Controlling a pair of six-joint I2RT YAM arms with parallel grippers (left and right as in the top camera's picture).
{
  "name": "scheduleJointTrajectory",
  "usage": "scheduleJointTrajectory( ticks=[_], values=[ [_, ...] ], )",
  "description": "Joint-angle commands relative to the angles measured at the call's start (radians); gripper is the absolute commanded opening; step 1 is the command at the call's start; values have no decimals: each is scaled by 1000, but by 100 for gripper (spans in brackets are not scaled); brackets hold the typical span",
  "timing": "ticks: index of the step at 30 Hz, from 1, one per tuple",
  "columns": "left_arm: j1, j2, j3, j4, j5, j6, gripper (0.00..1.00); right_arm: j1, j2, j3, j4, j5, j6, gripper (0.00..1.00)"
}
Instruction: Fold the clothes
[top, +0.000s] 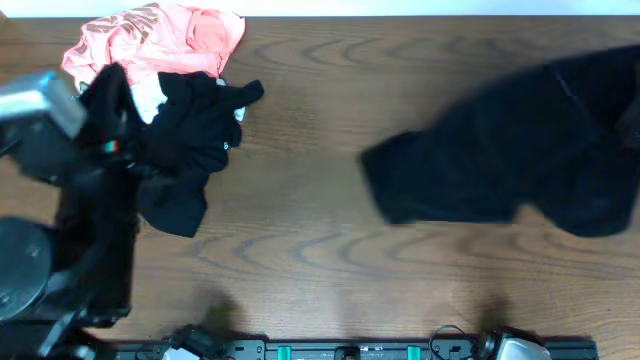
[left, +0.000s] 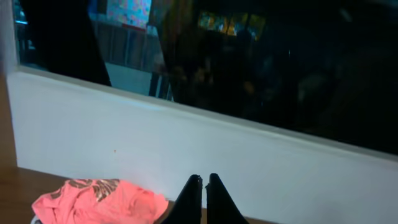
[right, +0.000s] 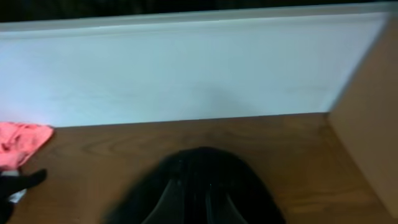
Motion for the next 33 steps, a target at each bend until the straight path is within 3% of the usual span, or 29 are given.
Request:
scheduleJointTrajectory(
  ticks=[1,13,21,27,33],
  values=[
    [2,28,-2,-34,57,-21,6,-10,-17,45,8,17,-15,1],
    [2,272,-5,-322,383,-163,6,-10,50,45,-19,-30,8,1],
    [14,395,-5,-336,389,-238,6,47,180,45,88,-111,100,1],
    [47,406,-16,-338,400,-272,6,177,270,45,269,-103,194,1],
    [65,407,-38,-338,401,-314,6,355,293,45,474,45,295,1]
  ],
)
